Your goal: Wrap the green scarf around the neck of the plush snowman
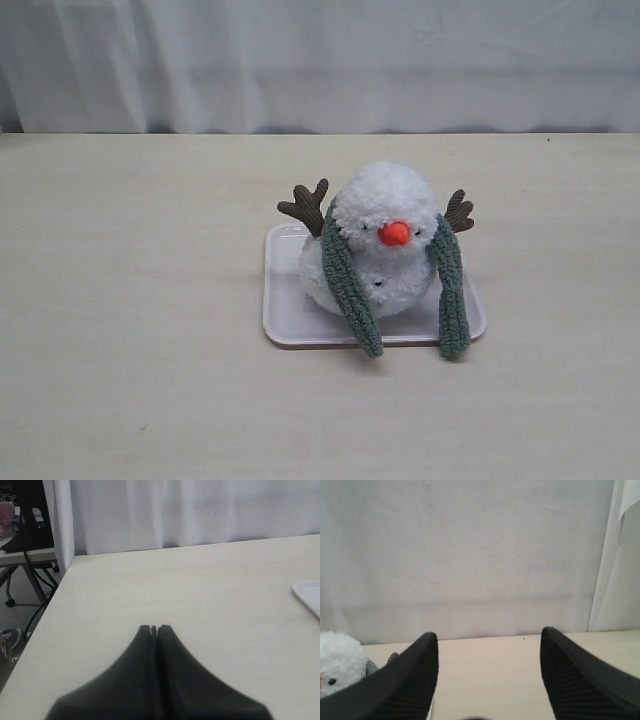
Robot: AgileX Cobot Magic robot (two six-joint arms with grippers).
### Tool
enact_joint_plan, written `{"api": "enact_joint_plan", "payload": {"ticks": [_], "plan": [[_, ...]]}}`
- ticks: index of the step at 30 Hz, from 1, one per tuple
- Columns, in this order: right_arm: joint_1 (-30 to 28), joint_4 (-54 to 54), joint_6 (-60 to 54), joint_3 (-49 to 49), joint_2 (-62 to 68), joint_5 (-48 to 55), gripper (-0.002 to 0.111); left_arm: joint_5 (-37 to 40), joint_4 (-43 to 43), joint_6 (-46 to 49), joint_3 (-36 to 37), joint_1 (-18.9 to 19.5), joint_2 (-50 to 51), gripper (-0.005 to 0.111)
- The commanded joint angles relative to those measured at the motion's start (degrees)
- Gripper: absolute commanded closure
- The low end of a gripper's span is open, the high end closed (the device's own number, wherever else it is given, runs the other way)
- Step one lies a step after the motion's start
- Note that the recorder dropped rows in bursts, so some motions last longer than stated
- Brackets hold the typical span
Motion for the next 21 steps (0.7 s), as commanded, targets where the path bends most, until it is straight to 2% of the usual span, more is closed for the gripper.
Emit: {"api": "enact_joint_plan", "payload": {"ticks": [1,11,21], "plan": [[-0.21,0.21,0.65,1.78,-0.25,-0.80,0.052,-0.59,-0.07,-0.16,0.12,0.08,-0.13,0.107],[2.68,-1.01,0.65,1.78,-0.25,1.61,0.052,-0.59,-0.07,-0.16,0.12,0.08,-0.13,0.107],[2.68,-3.11,1.04,1.78,-0.25,10.16,0.052,-0.59,-0.07,-0.16,0.12,0.08,-0.13,0.107]]}}
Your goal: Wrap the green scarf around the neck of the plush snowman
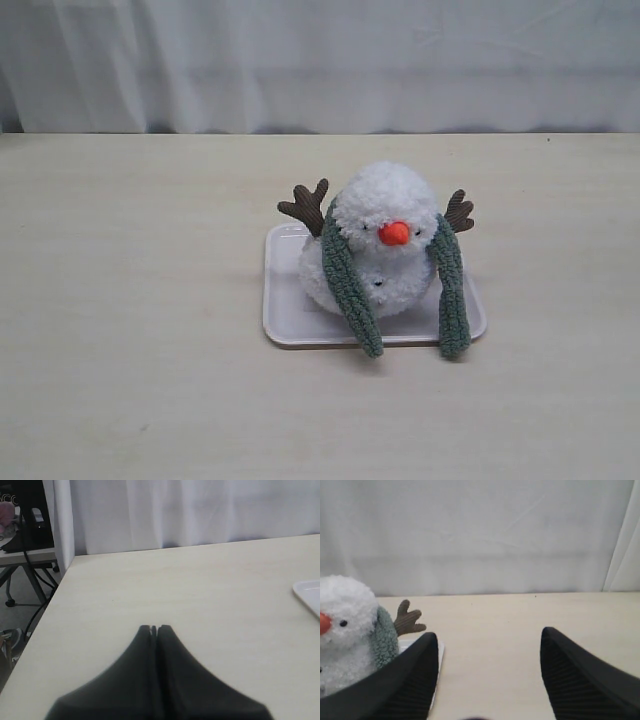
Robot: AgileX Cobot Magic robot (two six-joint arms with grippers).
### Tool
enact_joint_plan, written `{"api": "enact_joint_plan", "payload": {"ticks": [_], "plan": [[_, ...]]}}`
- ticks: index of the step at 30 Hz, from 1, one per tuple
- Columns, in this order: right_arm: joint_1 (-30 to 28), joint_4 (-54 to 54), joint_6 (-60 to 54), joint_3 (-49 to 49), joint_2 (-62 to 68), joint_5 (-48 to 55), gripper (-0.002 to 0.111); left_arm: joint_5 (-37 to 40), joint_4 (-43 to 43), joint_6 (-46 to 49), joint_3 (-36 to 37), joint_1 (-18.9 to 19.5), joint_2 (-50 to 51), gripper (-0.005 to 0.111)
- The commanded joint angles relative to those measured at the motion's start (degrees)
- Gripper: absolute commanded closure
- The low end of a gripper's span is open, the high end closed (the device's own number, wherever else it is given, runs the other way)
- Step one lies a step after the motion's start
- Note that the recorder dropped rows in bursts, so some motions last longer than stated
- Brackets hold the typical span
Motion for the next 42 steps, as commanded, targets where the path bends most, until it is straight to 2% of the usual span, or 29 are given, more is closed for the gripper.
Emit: {"api": "enact_joint_plan", "payload": {"ticks": [1,10,42], "plan": [[0.05,-2.34,0.22,0.19,-0.25,3.78,0.052,-0.59,-0.07,-0.16,0.12,0.08,-0.13,0.107],[0.05,-3.56,0.22,0.19,-0.25,10.34,0.052,-0.59,-0.07,-0.16,0.12,0.08,-0.13,0.107],[0.05,-3.33,2.25,0.19,-0.25,10.84,0.052,-0.59,-0.07,-0.16,0.12,0.08,-0.13,0.107]]}}
